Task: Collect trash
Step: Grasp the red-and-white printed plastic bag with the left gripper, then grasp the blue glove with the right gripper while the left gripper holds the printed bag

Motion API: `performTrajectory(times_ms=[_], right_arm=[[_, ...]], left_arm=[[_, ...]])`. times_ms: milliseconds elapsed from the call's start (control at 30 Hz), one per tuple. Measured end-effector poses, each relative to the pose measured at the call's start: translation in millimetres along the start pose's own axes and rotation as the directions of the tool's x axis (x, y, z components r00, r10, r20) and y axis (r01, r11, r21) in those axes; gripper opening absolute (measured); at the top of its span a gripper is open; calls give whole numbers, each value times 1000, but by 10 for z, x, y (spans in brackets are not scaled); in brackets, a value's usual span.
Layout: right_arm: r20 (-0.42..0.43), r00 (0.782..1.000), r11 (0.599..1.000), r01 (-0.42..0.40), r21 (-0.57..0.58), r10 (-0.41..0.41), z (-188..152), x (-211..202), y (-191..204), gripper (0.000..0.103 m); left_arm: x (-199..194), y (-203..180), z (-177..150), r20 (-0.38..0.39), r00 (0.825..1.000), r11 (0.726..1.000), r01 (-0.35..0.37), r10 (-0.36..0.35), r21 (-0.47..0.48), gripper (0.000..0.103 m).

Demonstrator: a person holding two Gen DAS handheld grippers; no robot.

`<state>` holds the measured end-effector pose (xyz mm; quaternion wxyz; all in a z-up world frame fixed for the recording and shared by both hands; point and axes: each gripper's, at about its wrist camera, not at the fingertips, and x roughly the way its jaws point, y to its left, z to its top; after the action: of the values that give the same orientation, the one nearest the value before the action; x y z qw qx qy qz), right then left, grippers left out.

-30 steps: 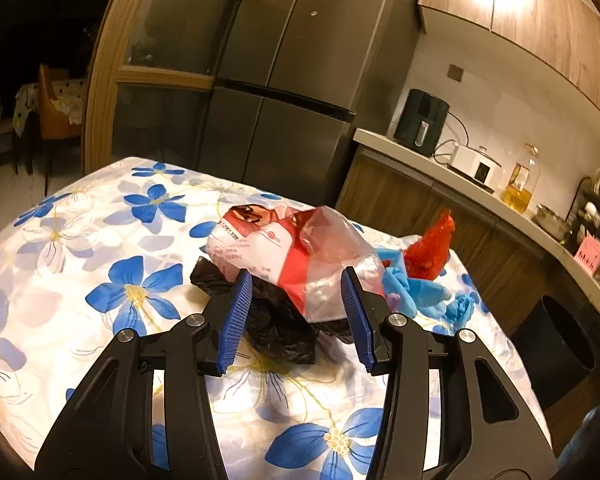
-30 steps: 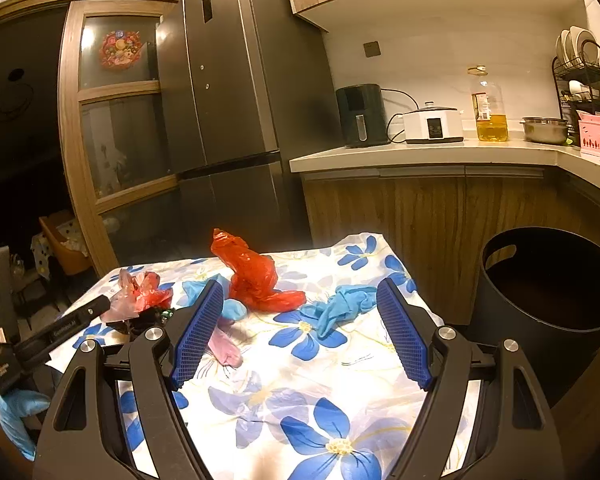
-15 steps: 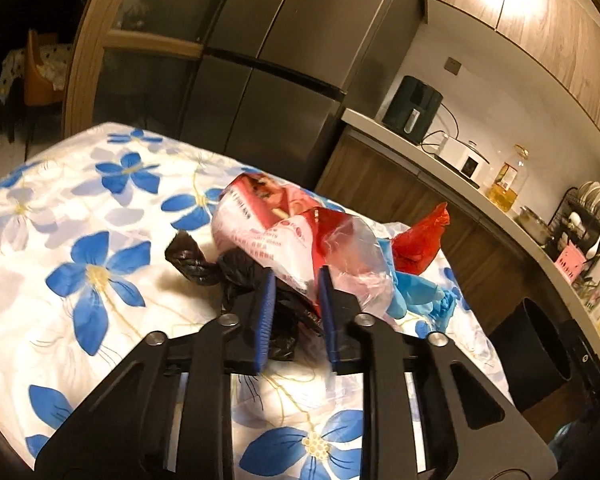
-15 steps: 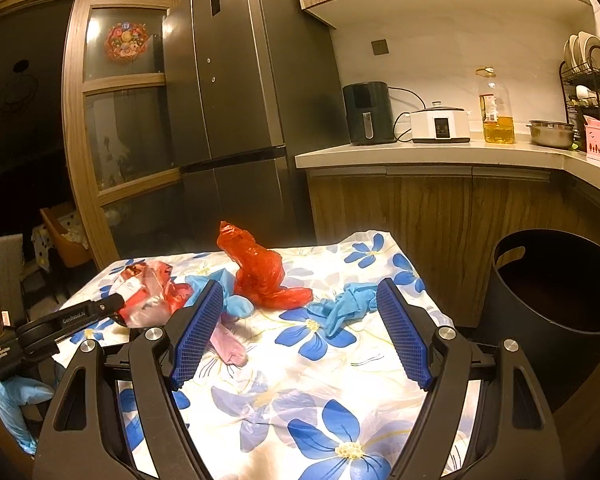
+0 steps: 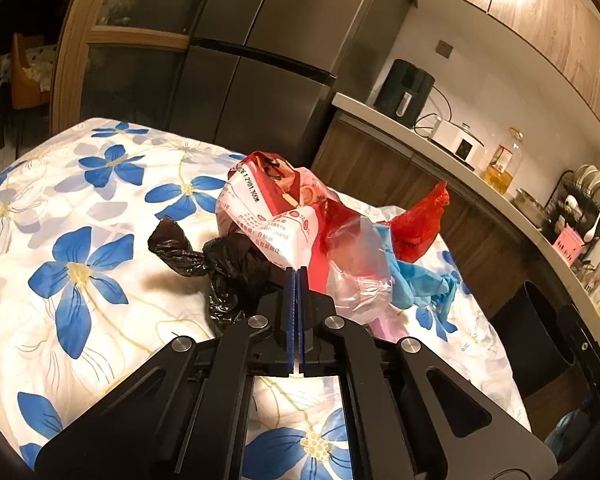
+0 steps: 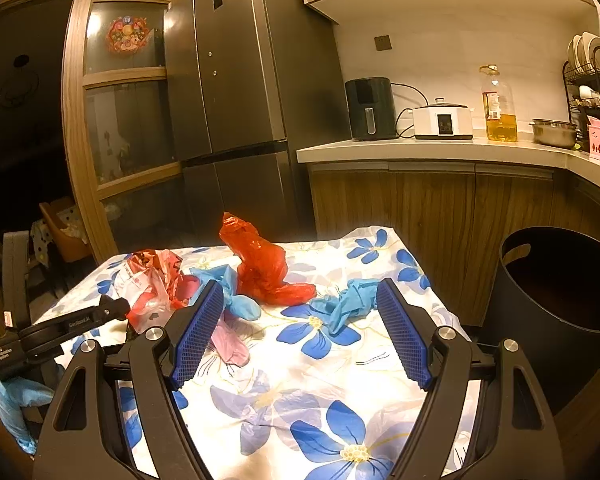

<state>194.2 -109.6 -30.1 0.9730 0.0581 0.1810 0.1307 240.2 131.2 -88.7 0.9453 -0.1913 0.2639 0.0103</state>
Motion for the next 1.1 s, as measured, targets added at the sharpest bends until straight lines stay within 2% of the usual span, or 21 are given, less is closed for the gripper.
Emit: performTrajectory(times_ms=[367, 700, 1000, 1100], right_arm=[[-17, 1000, 1000, 5, -10, -6, -35, 165, 49, 77], [-80, 993, 996, -87, -11, 86, -127, 627, 363, 60], [-153, 983, 994, -106, 9, 106, -207, 988, 482, 43], [-165, 978, 992, -122, 35, 126, -201, 1053, 469, 34]], left_arm=[[-434, -62, 16, 120, 993, 1000, 14, -16, 18, 0], [-746, -2, -3, 173, 985, 1000, 16, -19, 19, 0], [-821, 54, -17, 183, 983, 1000, 15, -19, 26, 0], [-822, 54, -30, 179, 984, 999, 18, -23, 30, 0]])
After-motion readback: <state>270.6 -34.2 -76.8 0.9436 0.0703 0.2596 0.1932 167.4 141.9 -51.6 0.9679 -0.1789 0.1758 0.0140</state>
